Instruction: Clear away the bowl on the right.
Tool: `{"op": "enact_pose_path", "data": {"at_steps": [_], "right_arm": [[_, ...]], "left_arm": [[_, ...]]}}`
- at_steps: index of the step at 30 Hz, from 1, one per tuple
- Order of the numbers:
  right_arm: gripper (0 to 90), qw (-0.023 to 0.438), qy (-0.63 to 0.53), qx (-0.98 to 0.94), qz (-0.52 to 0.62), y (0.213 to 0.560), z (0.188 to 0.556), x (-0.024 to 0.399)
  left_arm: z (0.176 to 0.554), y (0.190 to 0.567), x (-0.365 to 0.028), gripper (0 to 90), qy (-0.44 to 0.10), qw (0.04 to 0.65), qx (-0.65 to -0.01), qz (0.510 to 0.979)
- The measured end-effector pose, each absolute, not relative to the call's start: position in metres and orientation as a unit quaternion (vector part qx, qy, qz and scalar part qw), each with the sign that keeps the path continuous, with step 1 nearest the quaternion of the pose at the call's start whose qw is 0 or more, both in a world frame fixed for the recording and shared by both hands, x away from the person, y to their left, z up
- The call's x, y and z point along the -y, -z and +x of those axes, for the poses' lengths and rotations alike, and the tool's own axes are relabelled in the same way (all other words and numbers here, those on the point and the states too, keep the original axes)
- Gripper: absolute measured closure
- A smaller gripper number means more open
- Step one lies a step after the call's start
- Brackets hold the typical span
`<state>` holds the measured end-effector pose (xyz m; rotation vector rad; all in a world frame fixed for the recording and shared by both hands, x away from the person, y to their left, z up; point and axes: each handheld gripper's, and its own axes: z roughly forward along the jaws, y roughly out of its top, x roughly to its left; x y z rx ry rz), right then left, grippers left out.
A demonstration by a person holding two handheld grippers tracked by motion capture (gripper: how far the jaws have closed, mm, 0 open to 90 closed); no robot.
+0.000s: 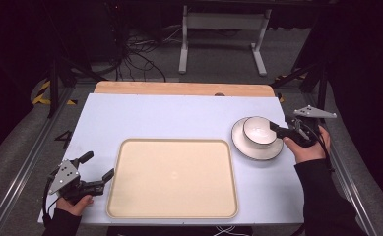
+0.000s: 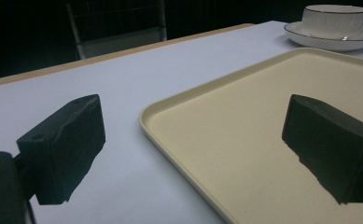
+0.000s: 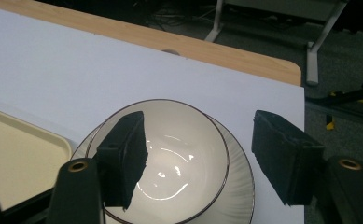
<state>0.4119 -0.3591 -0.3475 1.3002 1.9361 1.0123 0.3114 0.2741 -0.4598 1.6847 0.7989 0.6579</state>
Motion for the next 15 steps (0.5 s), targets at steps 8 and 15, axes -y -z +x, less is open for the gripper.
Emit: {"op": "enact_pose_path", "data": {"at_steps": [8,15], "right_arm": [[40.7,0.276,-0.350,-0.736,0.509,0.346,0.424,0.359],[43.7,0.257,-0.321,-0.745,0.525,0.350,0.437,0.358]], "left_arm": [[0.311,0.460,-0.274,6.7,-0.278,0.550,-0.337,0.712],[0.311,0.460,-0.274,6.7,-0.278,0.550,-0.337,0.712]]}}
